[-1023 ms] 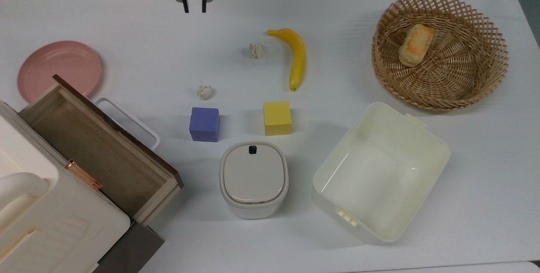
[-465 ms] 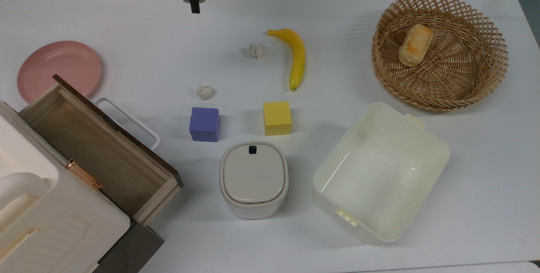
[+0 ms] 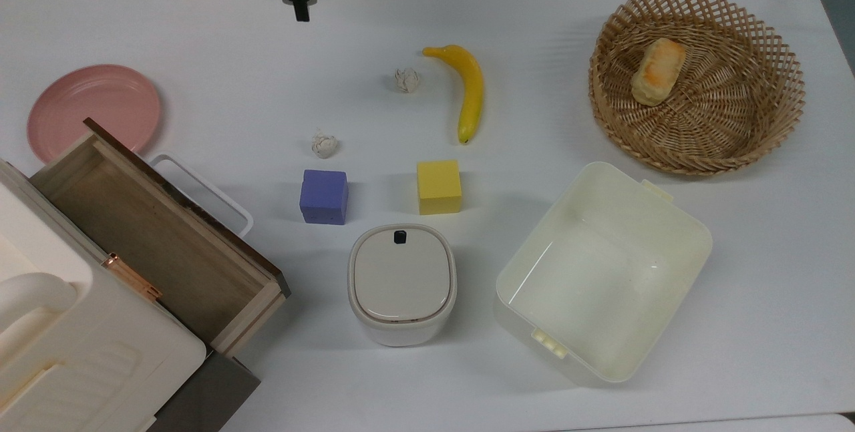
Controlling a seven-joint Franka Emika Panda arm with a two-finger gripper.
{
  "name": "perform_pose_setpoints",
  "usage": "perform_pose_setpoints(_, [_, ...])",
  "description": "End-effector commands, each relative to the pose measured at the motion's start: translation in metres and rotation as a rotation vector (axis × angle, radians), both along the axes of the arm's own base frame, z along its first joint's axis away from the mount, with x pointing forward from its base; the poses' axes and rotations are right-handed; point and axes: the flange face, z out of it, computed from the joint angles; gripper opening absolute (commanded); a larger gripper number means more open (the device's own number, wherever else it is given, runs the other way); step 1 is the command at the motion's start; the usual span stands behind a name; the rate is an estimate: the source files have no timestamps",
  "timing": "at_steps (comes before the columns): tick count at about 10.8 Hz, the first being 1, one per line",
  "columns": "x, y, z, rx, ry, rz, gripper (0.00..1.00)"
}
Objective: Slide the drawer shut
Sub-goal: 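Move the gripper toward the open drawer front of the wooden unit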
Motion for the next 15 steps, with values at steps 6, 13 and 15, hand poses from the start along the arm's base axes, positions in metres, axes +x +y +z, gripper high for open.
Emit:
perform_pose_setpoints(6, [0.047, -0.043, -0.063, 0.03, -0.094, -0.376, 0.0])
perform_pose_setpoints(13, [0.091, -0.075, -0.139, 0.026, -0.199, -0.561, 0.0])
perform_pose_setpoints(15, [0.1, -0.081, -0.156, 0.01, -0.228, -0.557, 0.0])
